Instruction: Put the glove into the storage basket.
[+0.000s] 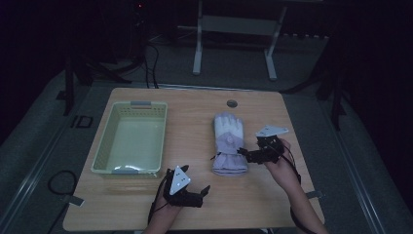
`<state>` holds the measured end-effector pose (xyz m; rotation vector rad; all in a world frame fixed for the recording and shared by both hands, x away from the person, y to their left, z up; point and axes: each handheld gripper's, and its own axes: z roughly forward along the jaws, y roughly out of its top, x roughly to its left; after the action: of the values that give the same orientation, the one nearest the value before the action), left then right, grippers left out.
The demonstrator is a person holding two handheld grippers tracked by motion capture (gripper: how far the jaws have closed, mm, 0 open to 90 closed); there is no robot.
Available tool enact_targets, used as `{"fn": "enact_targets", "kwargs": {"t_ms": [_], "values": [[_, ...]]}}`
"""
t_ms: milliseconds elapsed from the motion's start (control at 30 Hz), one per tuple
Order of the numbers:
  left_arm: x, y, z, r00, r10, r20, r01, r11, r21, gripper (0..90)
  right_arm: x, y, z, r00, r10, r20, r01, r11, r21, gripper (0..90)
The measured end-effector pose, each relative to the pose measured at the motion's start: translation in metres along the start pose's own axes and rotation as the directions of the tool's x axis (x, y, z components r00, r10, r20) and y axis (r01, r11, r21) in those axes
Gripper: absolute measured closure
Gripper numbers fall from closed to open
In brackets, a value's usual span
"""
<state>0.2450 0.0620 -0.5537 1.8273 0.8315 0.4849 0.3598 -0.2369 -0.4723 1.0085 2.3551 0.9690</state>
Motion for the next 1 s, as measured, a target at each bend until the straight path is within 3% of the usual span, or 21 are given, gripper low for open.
{"fn": "enact_targets", "kwargs": {"t_ms": [100, 200, 333, 500, 533, 667, 733, 867, 1000], "values": [[0.002, 0.01, 0.002, 0.9982, -0.052, 0.029, 0.052, 0.9985, 0.02, 5.2, -0.004, -0.006, -0.005, 0.9975, 0.054, -0.045, -0.054, 0.9985, 0.011, 14.4], [0.003, 0.024, 0.007, 0.9935, -0.098, 0.059, 0.095, 0.9944, 0.046, 3.5, -0.007, -0.009, -0.008, 0.9949, 0.093, -0.039, -0.094, 0.9955, -0.014, 14.3], [0.003, 0.044, 0.013, 0.9948, -0.081, 0.062, 0.078, 0.9956, 0.052, 2.7, -0.011, -0.008, -0.009, 0.991, 0.128, -0.039, -0.13, 0.9906, -0.044, 11.5], [0.008, 0.059, 0.023, 0.9959, -0.07, 0.058, 0.067, 0.9963, 0.054, 2.2, -0.013, -0.007, -0.005, 0.9885, 0.143, -0.049, -0.145, 0.9886, -0.04, 11.5], [0.012, 0.064, 0.029, 0.9977, -0.056, 0.039, 0.054, 0.9972, 0.051, 2.2, -0.014, -0.006, -0.004, 0.9881, 0.145, -0.05, -0.147, 0.9882, -0.041, 12.5], [0.019, 0.069, 0.04, 0.9979, -0.051, 0.041, 0.048, 0.9967, 0.065, 2.0, -0.016, -0.004, 0.002, 0.9888, 0.146, -0.03, -0.148, 0.988, -0.045, 18.6], [0.024, 0.075, 0.051, 0.9968, -0.062, 0.051, 0.057, 0.9944, 0.089, 2.0, -0.018, -0.002, 0.009, 0.9871, 0.158, -0.028, -0.159, 0.9866, -0.039, 23.2], [0.027, 0.081, 0.064, 0.9941, -0.08, 0.073, 0.072, 0.9912, 0.111, 2.1, -0.019, 0.0, 0.019, 0.986, 0.165, -0.025, -0.165, 0.9859, -0.024, 23.6], [0.03, 0.079, 0.077, 0.9902, -0.127, 0.058, 0.117, 0.9811, 0.154, 4.7, -0.021, -0.003, 0.033, 0.9817, 0.188, -0.029, -0.189, 0.982, -0.006, 25.0]]}}
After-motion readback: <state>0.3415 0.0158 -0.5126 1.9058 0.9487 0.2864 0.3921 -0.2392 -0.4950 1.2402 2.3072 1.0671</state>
